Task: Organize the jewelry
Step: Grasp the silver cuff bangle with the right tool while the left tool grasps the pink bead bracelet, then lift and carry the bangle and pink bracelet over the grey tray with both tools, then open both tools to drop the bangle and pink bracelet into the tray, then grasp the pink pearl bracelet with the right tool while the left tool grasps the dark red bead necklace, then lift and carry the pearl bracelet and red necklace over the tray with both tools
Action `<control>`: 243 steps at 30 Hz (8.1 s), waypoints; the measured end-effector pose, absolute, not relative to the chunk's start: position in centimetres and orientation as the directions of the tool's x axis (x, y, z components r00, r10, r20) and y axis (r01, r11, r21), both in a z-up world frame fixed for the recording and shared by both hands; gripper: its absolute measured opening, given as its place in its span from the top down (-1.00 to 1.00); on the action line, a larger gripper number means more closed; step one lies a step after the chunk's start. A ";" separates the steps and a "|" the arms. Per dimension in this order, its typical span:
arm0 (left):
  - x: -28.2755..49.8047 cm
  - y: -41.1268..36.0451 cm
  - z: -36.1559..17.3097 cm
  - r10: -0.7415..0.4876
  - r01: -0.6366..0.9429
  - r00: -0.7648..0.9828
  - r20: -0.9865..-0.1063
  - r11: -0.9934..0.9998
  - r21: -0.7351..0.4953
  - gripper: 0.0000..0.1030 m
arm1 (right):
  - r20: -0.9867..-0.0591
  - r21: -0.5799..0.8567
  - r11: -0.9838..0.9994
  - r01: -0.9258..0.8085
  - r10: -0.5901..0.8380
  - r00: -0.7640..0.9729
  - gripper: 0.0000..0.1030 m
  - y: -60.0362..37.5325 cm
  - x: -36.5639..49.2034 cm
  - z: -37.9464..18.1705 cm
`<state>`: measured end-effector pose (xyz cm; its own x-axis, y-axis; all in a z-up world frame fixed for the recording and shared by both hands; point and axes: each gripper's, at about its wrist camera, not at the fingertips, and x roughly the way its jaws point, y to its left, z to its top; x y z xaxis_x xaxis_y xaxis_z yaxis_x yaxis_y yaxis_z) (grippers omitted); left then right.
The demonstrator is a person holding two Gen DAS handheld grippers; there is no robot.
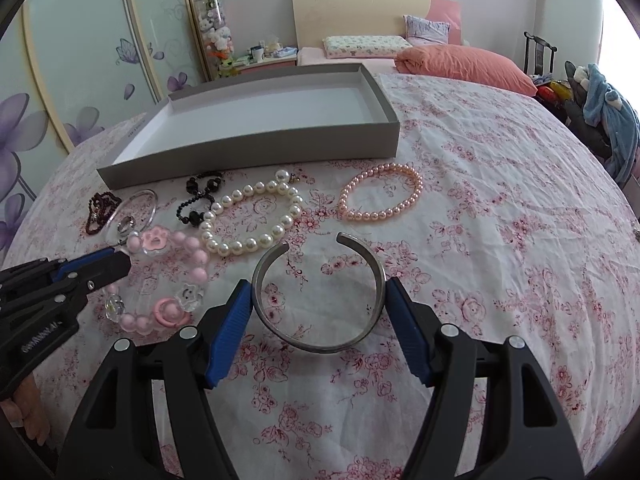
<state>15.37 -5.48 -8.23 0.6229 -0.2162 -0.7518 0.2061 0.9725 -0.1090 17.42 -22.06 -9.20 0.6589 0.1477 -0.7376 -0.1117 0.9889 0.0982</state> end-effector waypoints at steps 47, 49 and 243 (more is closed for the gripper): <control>15.5 -1.4 3.3 -0.167 0.140 0.870 -0.464 0.986 -0.093 0.74 | -0.408 0.083 0.983 -0.162 0.182 0.895 -0.32 -20.9 19.3 0.7; 16.6 -1.6 3.8 -0.159 0.134 0.875 -0.456 0.987 -0.085 0.74 | -0.385 0.074 0.984 -0.160 0.177 0.906 -0.32 -20.6 20.5 1.3; 15.7 4.4 -0.4 -0.135 0.071 0.822 -0.553 0.988 -0.136 0.90 | -0.459 0.179 0.957 -0.230 0.288 0.840 0.87 -22.9 21.4 -0.9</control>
<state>15.67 4.35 -0.44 0.8223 -0.1352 -0.5527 0.0709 0.9882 -0.1361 21.36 -22.95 -0.90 0.8402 0.2882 -0.4593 -0.2303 0.9565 0.1789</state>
